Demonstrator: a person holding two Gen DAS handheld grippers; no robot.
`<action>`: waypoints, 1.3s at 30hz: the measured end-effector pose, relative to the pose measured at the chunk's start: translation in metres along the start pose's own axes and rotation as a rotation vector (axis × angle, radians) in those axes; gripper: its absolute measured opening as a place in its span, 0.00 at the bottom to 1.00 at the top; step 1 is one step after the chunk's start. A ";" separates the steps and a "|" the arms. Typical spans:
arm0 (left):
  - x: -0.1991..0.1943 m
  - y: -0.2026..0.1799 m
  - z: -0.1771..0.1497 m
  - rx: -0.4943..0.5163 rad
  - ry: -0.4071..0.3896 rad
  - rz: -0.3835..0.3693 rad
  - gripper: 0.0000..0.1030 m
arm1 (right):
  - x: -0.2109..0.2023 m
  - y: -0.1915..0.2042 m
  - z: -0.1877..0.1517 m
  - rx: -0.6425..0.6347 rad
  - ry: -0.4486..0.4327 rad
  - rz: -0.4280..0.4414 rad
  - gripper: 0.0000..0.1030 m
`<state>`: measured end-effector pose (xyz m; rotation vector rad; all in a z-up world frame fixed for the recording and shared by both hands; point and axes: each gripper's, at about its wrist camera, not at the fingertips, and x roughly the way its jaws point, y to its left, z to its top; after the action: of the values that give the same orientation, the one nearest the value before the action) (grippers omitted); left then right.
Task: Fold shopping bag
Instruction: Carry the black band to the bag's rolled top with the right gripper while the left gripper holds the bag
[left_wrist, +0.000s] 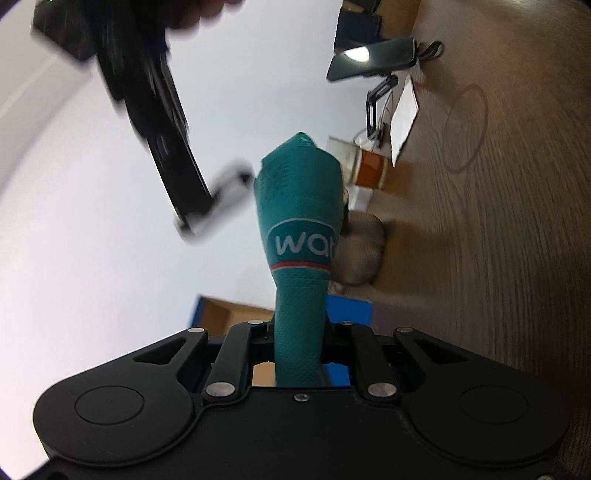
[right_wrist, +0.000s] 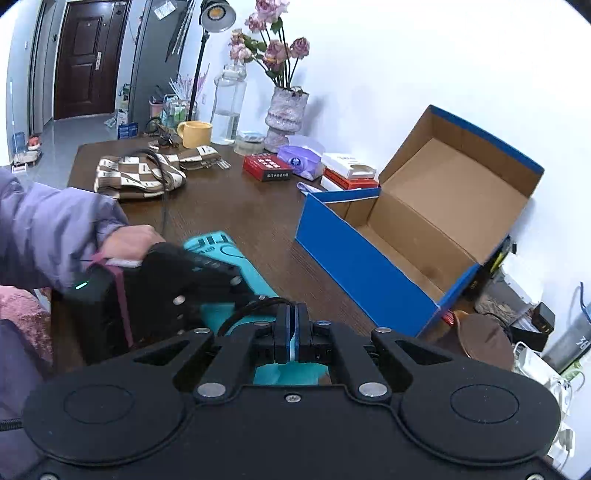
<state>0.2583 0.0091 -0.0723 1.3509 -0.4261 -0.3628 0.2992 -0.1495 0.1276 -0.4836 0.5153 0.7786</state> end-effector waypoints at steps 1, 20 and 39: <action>-0.002 -0.001 0.000 0.015 -0.004 0.021 0.13 | 0.006 -0.003 0.000 0.033 0.019 0.002 0.01; -0.014 -0.012 0.005 0.092 -0.109 0.119 0.11 | 0.006 -0.007 -0.005 0.038 0.033 -0.050 0.33; -0.023 -0.012 0.001 0.222 -0.180 0.061 0.11 | 0.026 0.032 -0.020 -0.170 0.148 0.143 0.07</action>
<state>0.2382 0.0172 -0.0863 1.5225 -0.6719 -0.3967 0.2854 -0.1277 0.0900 -0.6712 0.6292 0.9331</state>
